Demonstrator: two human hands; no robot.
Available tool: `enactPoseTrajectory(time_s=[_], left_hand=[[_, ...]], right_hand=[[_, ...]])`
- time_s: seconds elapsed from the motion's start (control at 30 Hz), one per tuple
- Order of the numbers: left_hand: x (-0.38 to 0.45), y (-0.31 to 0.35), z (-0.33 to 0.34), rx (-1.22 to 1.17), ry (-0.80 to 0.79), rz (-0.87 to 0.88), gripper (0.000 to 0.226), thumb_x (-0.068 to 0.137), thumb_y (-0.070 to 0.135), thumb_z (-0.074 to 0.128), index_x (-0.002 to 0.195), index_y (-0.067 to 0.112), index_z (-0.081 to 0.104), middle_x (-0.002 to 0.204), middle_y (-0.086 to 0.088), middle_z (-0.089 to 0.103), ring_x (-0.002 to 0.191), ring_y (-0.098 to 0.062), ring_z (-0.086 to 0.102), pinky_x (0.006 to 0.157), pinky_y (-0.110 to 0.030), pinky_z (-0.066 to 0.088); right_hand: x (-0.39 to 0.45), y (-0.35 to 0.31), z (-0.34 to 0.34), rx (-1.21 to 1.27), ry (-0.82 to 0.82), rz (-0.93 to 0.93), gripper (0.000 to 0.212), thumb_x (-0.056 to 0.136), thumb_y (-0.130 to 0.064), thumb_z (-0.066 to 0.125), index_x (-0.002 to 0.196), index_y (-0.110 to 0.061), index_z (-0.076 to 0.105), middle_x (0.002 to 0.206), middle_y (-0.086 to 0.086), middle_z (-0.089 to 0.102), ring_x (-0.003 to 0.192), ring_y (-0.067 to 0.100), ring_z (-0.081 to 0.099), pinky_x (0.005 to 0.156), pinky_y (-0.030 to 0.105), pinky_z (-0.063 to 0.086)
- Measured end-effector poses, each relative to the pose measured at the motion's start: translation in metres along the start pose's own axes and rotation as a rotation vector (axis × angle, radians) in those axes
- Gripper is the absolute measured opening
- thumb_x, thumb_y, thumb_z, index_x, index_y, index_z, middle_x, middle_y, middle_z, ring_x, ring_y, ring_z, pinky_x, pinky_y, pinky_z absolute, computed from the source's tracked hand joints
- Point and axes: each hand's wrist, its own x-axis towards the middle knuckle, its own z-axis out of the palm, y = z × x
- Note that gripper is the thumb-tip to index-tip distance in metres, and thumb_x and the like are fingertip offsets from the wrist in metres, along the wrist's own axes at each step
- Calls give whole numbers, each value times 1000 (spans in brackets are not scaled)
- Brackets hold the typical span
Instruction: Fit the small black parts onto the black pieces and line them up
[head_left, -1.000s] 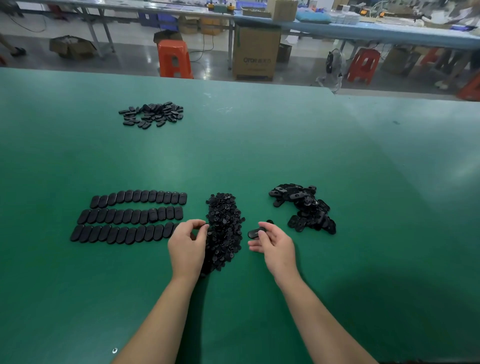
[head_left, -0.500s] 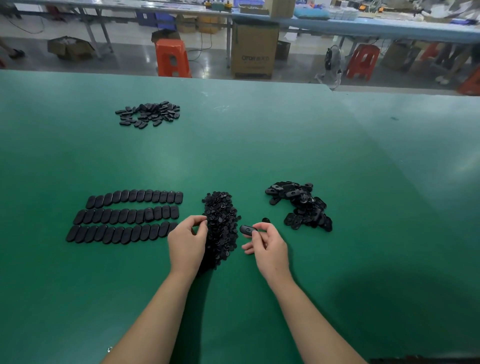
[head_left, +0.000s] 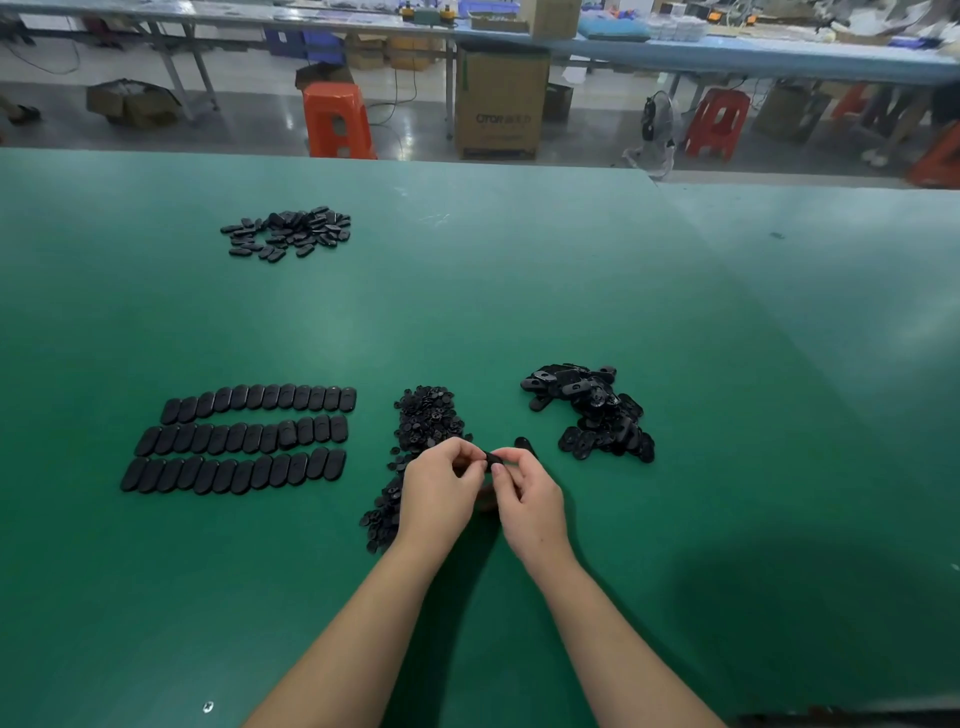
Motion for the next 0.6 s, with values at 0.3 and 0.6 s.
enactPoseTrajectory(time_s=[0.3,0.6], left_hand=[[2,5,1,-36,14,-30,15,88,17,70,78,28,70,73,12,70,69,2,62,64,-17,47],[4,10,2,-103,32,-77,15,83,21,79,92,27,68,91,7,66,84,-11,61,74,-26,48]], right_hand=[[-1,-2,-3,23,-22,-11,24,100,-9,57,97,-33,59,86,-27,72,70,-8,68,62,5,46],[1,2,-6,159,-13,47,16,102,-11,56,100,-25,63,80,-5,72,71,13,64,73,40,57]])
